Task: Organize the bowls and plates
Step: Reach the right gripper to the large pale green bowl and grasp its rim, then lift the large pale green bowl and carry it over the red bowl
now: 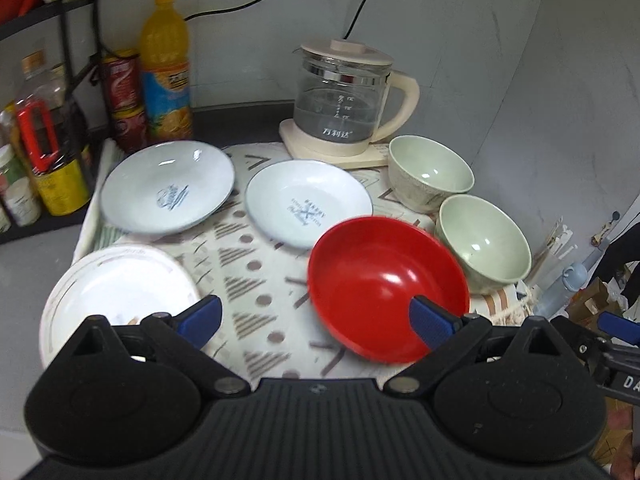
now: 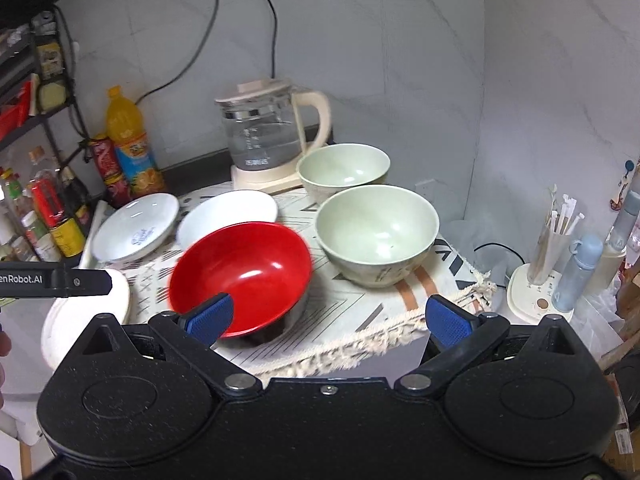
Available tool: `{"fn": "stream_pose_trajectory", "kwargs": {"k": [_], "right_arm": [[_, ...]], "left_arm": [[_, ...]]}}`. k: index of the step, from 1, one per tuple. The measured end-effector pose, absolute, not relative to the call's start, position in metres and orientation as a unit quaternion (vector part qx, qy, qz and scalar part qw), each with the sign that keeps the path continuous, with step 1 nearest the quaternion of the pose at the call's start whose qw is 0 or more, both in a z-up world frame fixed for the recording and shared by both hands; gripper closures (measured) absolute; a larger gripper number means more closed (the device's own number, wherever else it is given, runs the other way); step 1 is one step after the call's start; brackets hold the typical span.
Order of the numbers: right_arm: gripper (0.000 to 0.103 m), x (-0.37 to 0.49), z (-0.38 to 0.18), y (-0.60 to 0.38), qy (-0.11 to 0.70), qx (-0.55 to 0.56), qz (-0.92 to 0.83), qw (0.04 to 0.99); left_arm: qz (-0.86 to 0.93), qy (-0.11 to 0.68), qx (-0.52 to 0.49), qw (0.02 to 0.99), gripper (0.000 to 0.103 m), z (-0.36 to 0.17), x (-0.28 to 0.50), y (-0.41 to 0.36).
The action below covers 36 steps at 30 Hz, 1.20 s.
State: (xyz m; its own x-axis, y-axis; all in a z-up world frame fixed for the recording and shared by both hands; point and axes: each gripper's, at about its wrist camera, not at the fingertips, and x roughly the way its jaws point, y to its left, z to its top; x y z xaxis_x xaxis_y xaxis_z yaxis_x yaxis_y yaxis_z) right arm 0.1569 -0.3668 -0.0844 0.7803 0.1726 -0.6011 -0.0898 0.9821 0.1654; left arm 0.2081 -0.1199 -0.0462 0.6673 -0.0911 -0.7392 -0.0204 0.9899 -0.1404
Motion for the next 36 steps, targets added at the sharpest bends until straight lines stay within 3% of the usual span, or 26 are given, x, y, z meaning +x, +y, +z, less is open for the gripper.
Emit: {"fn": "stream_pose_trajectory", "kwargs": {"k": [6,10,15,17,24,28,30,34,36], "right_arm": [[0.001,0.195,-0.091,-0.378,0.327,0.072,0.080,0.939],[0.007,0.219,-0.096,-0.386,0.332,0.083,0.077,0.936],[0.016,0.249,-0.102,-0.393,0.349,0.081,0.062,0.931],[0.023,0.262,-0.106,-0.397,0.363,0.086,0.061,0.926],[0.035,0.296,-0.125,-0.413,0.399,0.109,0.042,0.909],[0.050,0.309,-0.139,-0.424,0.414,0.129,0.037,0.900],[0.052,0.314,-0.142,-0.427,0.409,0.125,0.029,0.904],[0.067,0.325,-0.152,-0.440,0.428,0.154,0.021,0.890],[0.075,0.328,-0.159,-0.444,0.433,0.157,0.017,0.887]], "left_arm": [[-0.028,0.416,-0.063,0.907,0.010,-0.055,0.253,-0.139],[-0.040,0.419,-0.063,0.905,0.015,-0.056,0.280,-0.151],[-0.052,0.443,-0.062,0.893,0.029,-0.060,0.315,-0.167],[-0.057,0.453,-0.053,0.888,0.033,-0.063,0.328,-0.175],[-0.083,0.469,-0.032,0.879,0.044,-0.080,0.364,-0.207],[-0.102,0.486,-0.038,0.867,0.058,-0.095,0.380,-0.225],[-0.115,0.486,-0.032,0.866,0.062,-0.097,0.388,-0.233],[-0.136,0.482,-0.030,0.865,0.064,-0.101,0.402,-0.247],[-0.145,0.491,-0.036,0.859,0.070,-0.106,0.409,-0.252]]}}
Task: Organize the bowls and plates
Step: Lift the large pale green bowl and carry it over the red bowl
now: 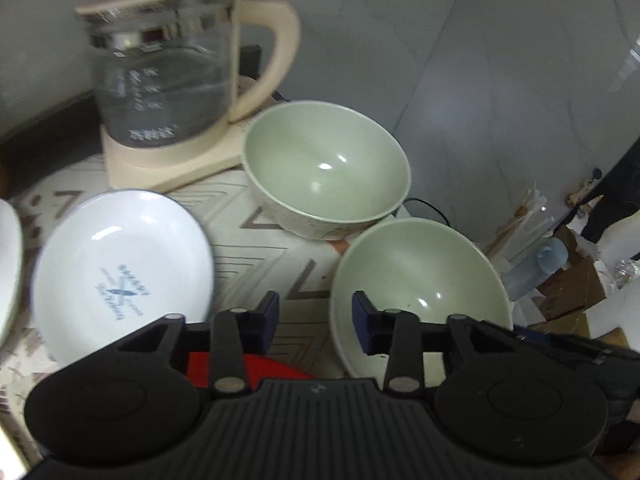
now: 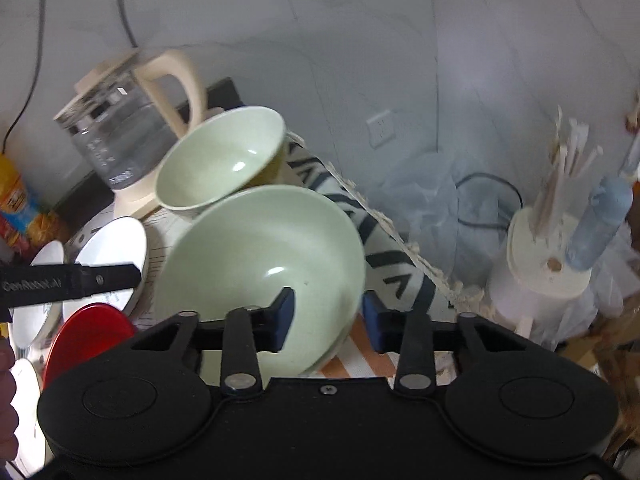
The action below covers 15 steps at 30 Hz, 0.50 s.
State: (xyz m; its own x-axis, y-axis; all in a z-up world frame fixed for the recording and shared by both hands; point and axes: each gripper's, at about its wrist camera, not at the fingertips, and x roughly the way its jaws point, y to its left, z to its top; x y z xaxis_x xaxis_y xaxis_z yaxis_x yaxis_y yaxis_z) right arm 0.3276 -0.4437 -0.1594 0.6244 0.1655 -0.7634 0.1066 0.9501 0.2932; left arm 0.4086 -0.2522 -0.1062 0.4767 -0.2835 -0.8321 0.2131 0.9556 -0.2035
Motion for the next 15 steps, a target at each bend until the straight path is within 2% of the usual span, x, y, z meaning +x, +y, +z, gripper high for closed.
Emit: {"fn": "stream_pose_trajectory", "kwargs": {"k": [2,7,15], "right_arm": [[0.086,0.330,-0.167,-0.445,0.440,0.157,0.015,0.884],[0.090,0.334,-0.177,-0.445,0.433,0.157,0.015,0.888],[0.092,0.334,-0.166,-0.452,0.420,0.171,0.005,0.891]], "left_arm": [[-0.151,0.501,-0.032,0.852,0.076,-0.113,0.414,-0.257],[-0.157,0.526,-0.027,0.835,0.098,-0.130,0.422,-0.264],[-0.161,0.515,-0.058,0.840,0.098,-0.119,0.418,-0.261]]}}
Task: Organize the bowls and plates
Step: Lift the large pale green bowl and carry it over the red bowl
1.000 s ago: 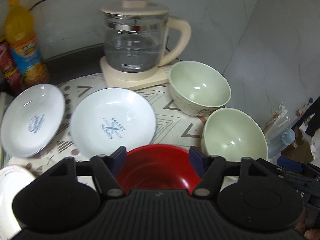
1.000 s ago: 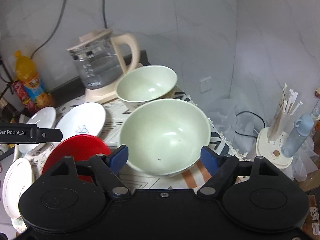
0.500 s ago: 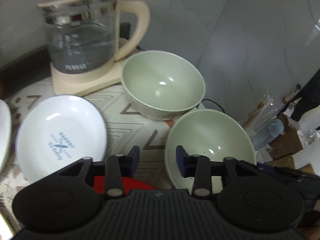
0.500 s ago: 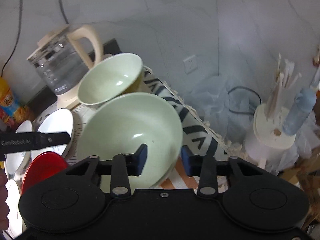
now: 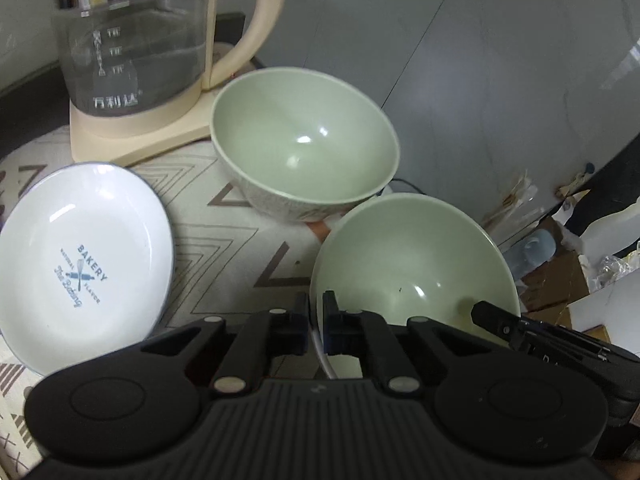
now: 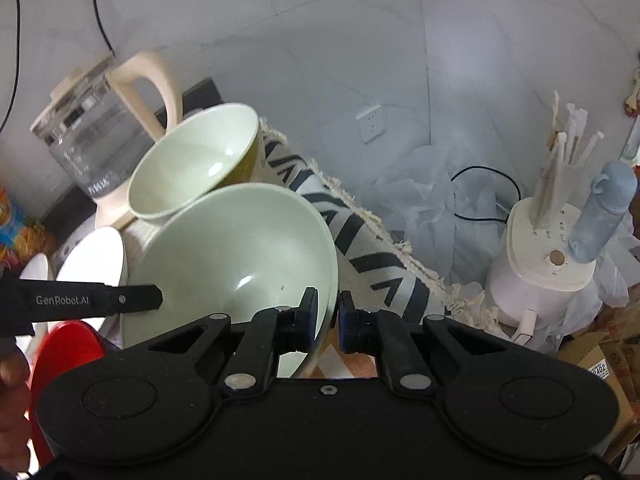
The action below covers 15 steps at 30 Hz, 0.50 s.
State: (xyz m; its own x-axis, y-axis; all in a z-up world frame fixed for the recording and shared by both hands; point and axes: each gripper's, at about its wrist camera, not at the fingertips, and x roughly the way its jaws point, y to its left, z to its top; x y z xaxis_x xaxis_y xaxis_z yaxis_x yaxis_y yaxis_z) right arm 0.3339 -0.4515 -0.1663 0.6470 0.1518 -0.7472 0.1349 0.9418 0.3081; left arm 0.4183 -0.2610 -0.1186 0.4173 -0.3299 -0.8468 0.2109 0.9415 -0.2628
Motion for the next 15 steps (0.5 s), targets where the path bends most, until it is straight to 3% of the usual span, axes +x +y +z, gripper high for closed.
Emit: {"fn": "stream_pose_trajectory", "kwargs": {"k": [15], "right_arm": [[0.092,0.314,-0.114,-0.435,0.375,0.148,0.022,0.915]], "left_arm": [[-0.130,0.462,-0.068,0.875,0.098,-0.061,0.383,-0.233]]}}
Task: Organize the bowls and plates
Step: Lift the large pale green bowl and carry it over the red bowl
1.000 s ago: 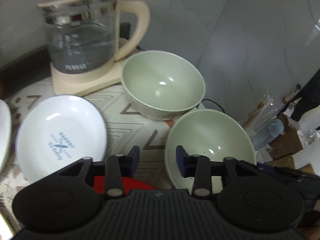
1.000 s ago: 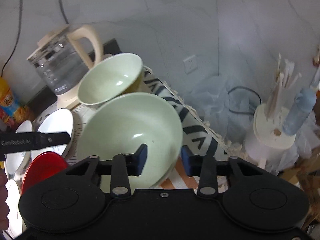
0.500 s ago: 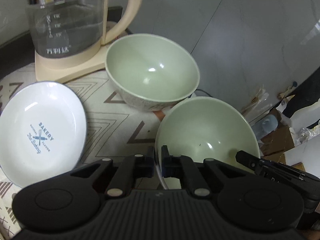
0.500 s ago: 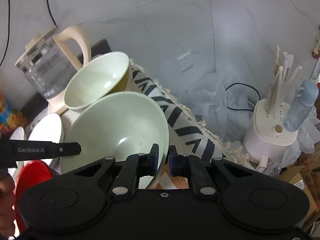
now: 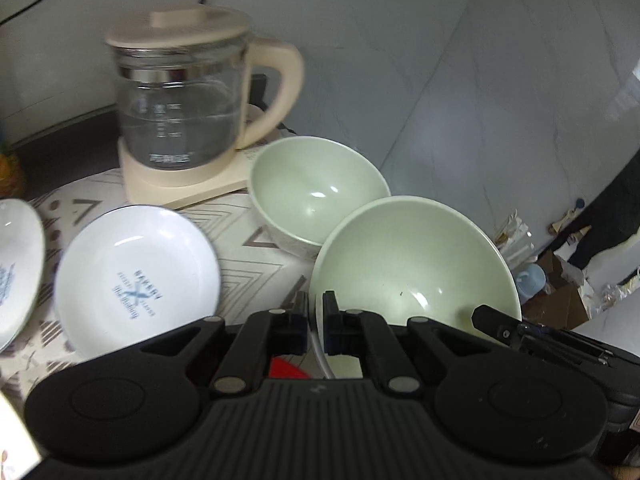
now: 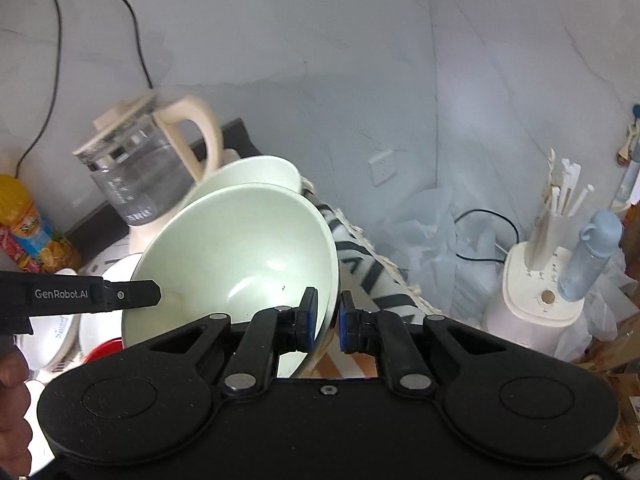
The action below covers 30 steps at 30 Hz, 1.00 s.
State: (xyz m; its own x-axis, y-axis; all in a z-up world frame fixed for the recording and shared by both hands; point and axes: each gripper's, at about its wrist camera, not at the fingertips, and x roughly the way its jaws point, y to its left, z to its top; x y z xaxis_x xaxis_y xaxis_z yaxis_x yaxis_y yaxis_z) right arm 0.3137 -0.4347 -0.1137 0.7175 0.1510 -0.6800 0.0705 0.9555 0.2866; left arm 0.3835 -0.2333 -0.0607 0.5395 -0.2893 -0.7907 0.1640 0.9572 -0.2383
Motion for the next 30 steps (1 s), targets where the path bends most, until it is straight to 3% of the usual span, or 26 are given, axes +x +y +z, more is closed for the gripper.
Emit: {"fn": "stream_pose_trajectory", "kwargs": {"k": [16,30], "right_arm": [[0.092,0.291,-0.082,-0.384,0.357,0.121,0.093,0.922],[0.092,0.268,-0.087,-0.341,0.361,0.105,0.139,0.916]], "left_arm": [[-0.064,0.438,-0.093,0.892,0.098,-0.035,0.332,-0.175],[-0.029,0.450,-0.108,0.886,0.098,-0.045,0.295,-0.135]]}}
